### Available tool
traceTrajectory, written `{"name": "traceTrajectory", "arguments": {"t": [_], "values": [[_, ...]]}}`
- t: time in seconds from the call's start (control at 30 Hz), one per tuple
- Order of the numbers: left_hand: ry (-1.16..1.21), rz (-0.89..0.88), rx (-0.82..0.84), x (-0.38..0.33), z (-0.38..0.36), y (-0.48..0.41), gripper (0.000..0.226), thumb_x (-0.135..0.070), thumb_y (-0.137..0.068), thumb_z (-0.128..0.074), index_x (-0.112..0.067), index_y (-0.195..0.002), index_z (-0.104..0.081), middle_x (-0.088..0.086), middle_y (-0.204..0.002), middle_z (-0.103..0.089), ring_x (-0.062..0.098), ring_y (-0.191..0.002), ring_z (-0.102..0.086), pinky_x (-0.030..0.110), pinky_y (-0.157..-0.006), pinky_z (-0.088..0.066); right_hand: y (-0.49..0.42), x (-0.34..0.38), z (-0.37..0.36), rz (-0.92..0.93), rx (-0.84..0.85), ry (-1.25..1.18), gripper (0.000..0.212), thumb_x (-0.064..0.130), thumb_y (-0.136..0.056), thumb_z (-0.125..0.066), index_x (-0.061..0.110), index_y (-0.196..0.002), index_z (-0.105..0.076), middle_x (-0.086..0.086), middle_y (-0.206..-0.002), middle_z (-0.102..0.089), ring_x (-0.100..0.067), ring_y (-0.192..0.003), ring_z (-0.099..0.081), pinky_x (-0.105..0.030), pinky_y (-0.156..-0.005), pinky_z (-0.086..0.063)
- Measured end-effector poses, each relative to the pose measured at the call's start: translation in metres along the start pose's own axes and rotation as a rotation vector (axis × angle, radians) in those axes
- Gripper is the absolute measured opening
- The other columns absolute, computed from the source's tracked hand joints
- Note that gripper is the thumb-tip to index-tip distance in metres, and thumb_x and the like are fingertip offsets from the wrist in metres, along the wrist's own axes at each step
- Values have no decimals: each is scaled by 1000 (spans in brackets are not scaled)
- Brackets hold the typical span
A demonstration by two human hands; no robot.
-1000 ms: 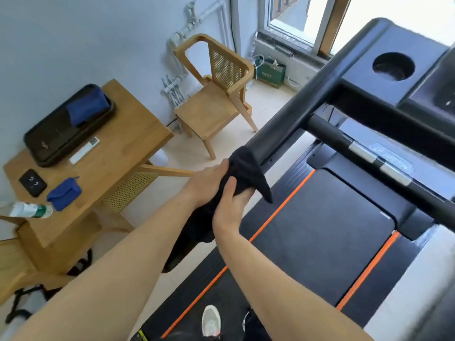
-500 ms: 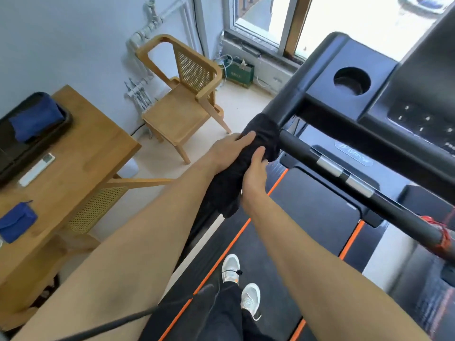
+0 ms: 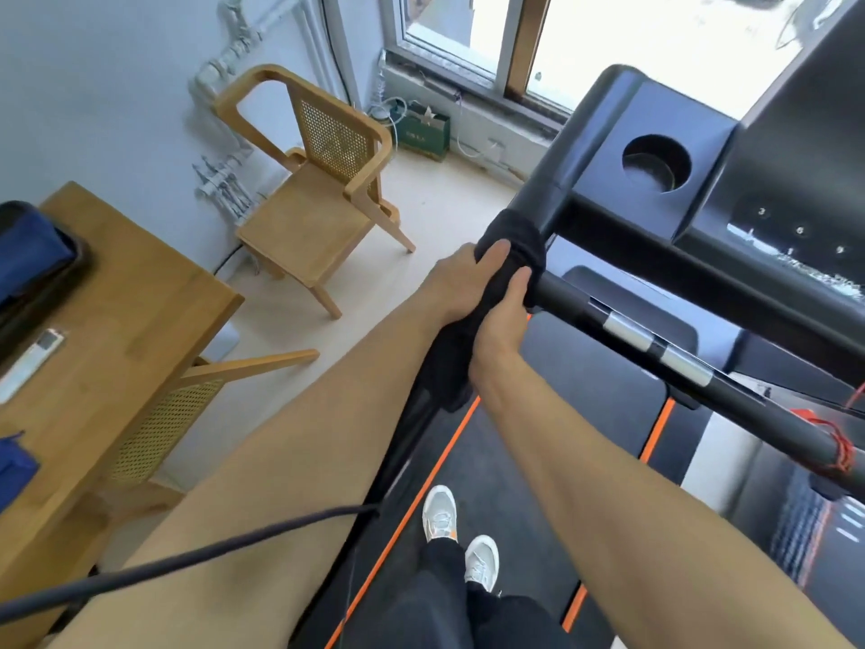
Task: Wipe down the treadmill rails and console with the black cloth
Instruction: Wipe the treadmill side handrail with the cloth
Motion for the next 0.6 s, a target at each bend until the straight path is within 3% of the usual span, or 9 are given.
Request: {"name": "traceTrajectory", "arguments": {"t": [0.1, 0.23, 0.37, 0.43, 0.5, 0.6], "values": [[-43, -7, -1, 9, 0, 13, 54, -58, -99, -35, -18, -130, -53, 7, -119, -63, 23, -100, -57, 35, -82, -42, 10, -10, 2, 21, 7, 16, 52, 69, -89, -45, 32, -122, -60, 7, -109, -69, -18, -103, -65, -41, -96, -52], [-28, 38, 12, 53, 6, 60, 48, -58, -100, -36, -21, -125, -53, 4, -112, -64, 24, -99, -59, 35, -82, -42, 43, -45, 11, 39, -40, 4, 34, 60, -96, -41, 45, -123, -56, 14, -106, -68, -13, -101, -64, -38, -95, -49], [20, 25, 28, 68, 8, 74, 43, -54, -101, -38, -24, -128, -53, 2, -115, -65, 20, -100, -60, 33, -81, -40, 66, -76, 13, -25, -78, 8, 65, 75, -80, -40, 43, -134, -54, 14, -112, -69, -17, -107, -63, -45, -103, -46], [20, 9, 37, 58, 7, 63, 46, -54, -101, -39, -24, -133, -52, -1, -118, -64, 19, -105, -59, 32, -85, -42, 56, -72, 12, -86, -93, -4, 67, 78, -80, -41, 40, -133, -58, 11, -109, -70, -17, -103, -65, -41, -96, -50], [40, -1, 52, 44, 4, 43, 49, -57, -99, -42, -24, -135, -52, -1, -121, -64, 19, -108, -60, 35, -91, -46, 38, -57, 12, -106, -78, -38, 57, 71, -91, -43, 32, -129, -63, 5, -108, -72, -17, -97, -68, -35, -82, -53], [67, -12, 67, 21, 1, 16, 51, -59, -96, -44, -25, -133, -52, 1, -122, -64, 20, -108, -61, 35, -91, -49, 19, -27, 6, -97, -34, -84, 53, 64, -96, -43, 27, -129, -63, 1, -111, -74, -19, -96, -70, -32, -74, -56]]}}
Point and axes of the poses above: each hand's wrist, its own y-axis away from the middle knuckle, its own z-axis out of the back of the hand, x = y × z, the point moved 7 cm from there along -y, towards the middle knuckle
